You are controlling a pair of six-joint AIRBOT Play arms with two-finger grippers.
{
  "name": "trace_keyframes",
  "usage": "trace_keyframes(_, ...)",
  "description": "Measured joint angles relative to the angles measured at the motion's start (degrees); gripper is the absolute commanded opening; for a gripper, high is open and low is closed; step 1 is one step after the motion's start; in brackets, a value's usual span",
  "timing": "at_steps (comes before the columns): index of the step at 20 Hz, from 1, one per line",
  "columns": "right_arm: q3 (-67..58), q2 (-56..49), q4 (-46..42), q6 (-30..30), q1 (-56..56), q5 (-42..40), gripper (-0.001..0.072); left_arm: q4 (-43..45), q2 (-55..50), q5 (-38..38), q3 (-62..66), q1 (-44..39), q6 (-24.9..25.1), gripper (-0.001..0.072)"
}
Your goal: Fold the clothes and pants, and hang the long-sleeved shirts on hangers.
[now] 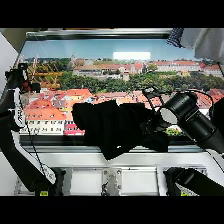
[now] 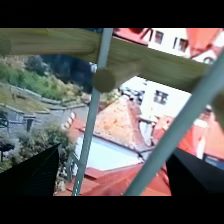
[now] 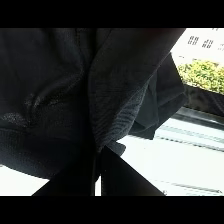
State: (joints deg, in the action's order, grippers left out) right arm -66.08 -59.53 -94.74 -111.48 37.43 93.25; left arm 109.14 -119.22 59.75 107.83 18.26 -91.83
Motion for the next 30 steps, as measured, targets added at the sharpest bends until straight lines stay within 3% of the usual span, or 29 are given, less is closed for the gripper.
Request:
trace_keyframes(6,0.0,0.0,0.0,0.0,0.0,0.0,0.0023,0.7,-2.0,-2.4,0.5,1.0,-0.2,0.0686)
trace_keyframes(7,0.0,0.0,0.0,0.0,0.0,0.0,0.0023,0.8,-2.1,-2.8,0.5,1.1,-0.2,0.0657)
trace_keyframes(8,0.0,0.0,0.0,0.0,0.0,0.0,0.0023,0.7,-2.2,-3.1,0.5,1.1,-0.2,0.0487)
trace_keyframes(9,0.0,0.0,0.0,0.0,0.0,0.0,0.0023,0.5,-2.3,-3.4,0.5,1.2,-0.2,0.0372)
trace_keyframes(13,0.0,0.0,0.0,0.0,0.0,0.0,0.0022,1.5,-2.4,-3.9,0.5,1.2,-0.2,0.0037)
trace_keyframes(22,0.0,0.0,0.0,0.0,0.0,0.0,0.0023,0.3,-1.7,-4.0,0.5,0.7,-1.3,0.0018)
trace_keyframes(30,0.0,0.0,0.0,0.0,0.0,0.0,0.0023,0.1,5.9,-2.3,0.4,-0.8,-1.2,0.0018)
